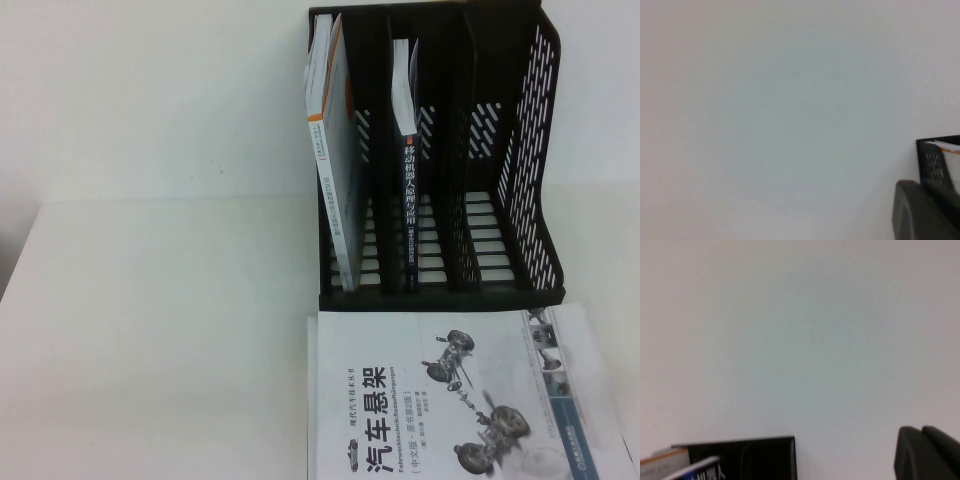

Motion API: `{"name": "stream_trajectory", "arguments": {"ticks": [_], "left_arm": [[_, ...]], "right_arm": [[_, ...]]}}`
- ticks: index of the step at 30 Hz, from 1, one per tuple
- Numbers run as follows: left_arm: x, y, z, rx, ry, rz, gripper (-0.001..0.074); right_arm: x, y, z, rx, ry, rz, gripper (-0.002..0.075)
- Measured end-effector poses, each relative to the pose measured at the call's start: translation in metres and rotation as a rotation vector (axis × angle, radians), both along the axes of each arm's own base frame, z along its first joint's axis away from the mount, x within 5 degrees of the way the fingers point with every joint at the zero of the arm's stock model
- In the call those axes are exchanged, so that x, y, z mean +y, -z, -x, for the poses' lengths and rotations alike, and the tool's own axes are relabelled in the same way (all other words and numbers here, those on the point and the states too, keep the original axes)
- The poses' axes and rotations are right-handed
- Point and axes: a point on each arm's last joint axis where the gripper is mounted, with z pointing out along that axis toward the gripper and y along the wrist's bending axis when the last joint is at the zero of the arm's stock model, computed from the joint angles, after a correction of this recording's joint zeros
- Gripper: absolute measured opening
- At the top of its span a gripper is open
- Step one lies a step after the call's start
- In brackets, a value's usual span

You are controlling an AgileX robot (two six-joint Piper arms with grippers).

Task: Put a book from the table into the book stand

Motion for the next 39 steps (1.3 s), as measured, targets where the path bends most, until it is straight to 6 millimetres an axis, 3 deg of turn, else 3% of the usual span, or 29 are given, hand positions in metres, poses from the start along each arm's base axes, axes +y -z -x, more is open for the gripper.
{"name": "stream_trajectory", "arguments": {"ticks": [7,11,15,22,26,32,39], "left_arm": [[0.005,-0.051,0.011,0.271,-0.009,0.135,-0.0002],[0.004,-0.074,0.002,0.459,-0.008,0.182,-0.0002],[0.001,-0.086,-0.013,0.521,0.024,0.254,-0.0003],[-0.014,-0.065,-0.054,0.82,0.129,0.446,-0.0002],[-0.033,-0.045,-0.077,1.06,0.279,0.423,-0.0002],[-0.06,-0.025,-0.11,1.252,0.573,0.438,-0.0002],[-0.067,0.001,-0.14,1.33,0.622,0.468,-0.0003]], "right_arm": [[-0.001,-0.036,0.01,0.231,0.068,0.155,-0.0004],[-0.002,-0.056,0.023,0.332,0.075,0.179,-0.0004],[-0.003,-0.068,0.03,0.483,0.056,0.131,-0.0004],[-0.001,-0.063,0.001,0.969,0.014,0.057,-0.0004],[0.003,-0.05,-0.026,1.183,-0.023,0.031,-0.0004],[0.018,-0.027,-0.07,1.417,-0.2,0.034,-0.0004],[0.025,0.01,-0.125,1.572,-0.26,0.003,-0.0004]]}}
